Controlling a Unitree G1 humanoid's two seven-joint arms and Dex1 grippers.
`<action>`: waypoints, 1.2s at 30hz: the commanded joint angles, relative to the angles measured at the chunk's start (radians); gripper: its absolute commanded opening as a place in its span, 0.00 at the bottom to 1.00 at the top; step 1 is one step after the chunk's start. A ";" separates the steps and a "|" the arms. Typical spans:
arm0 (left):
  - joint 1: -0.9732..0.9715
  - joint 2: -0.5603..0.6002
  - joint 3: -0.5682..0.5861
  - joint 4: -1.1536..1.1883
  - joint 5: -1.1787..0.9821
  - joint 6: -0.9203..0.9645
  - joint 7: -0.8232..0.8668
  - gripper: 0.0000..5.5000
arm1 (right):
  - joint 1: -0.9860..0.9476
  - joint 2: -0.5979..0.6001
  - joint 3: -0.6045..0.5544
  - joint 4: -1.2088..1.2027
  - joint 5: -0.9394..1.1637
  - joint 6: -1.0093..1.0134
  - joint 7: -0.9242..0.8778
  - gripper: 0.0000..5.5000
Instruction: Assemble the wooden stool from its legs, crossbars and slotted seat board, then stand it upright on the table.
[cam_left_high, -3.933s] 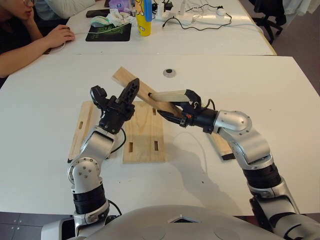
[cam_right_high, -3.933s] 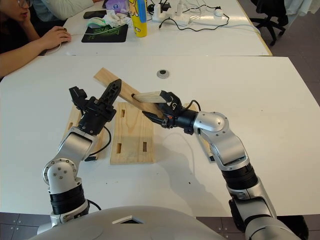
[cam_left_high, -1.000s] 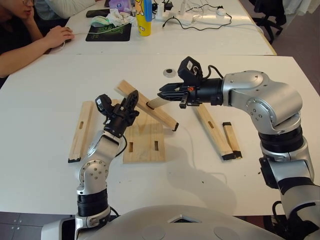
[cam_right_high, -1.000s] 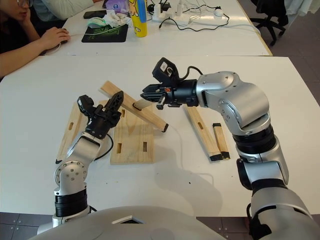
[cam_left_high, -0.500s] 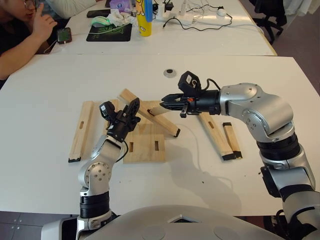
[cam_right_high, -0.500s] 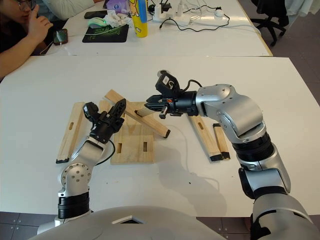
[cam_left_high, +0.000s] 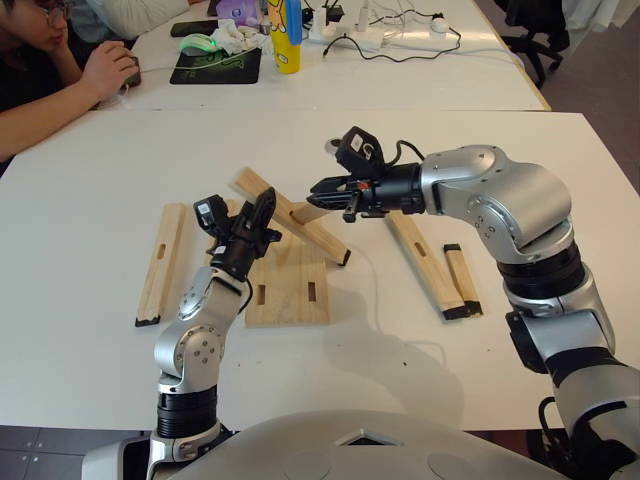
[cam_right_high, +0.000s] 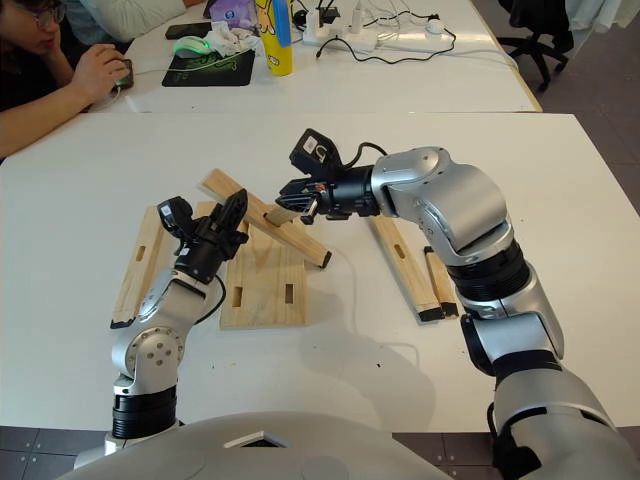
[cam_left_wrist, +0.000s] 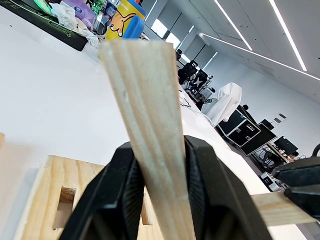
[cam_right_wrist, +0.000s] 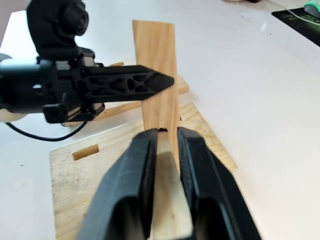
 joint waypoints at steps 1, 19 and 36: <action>-0.005 -0.005 -0.091 0.017 0.037 0.048 -0.036 0.19 | 0.079 0.087 0.100 0.030 -0.011 0.012 -0.030 0.10; -0.024 0.000 -0.099 0.028 0.027 0.026 -0.028 0.19 | 0.028 0.178 0.161 0.051 -0.050 -0.042 0.016 0.10; -0.027 0.012 -0.079 0.022 0.014 0.028 -0.015 0.19 | 0.069 0.239 0.087 0.112 -0.059 -0.124 0.017 0.09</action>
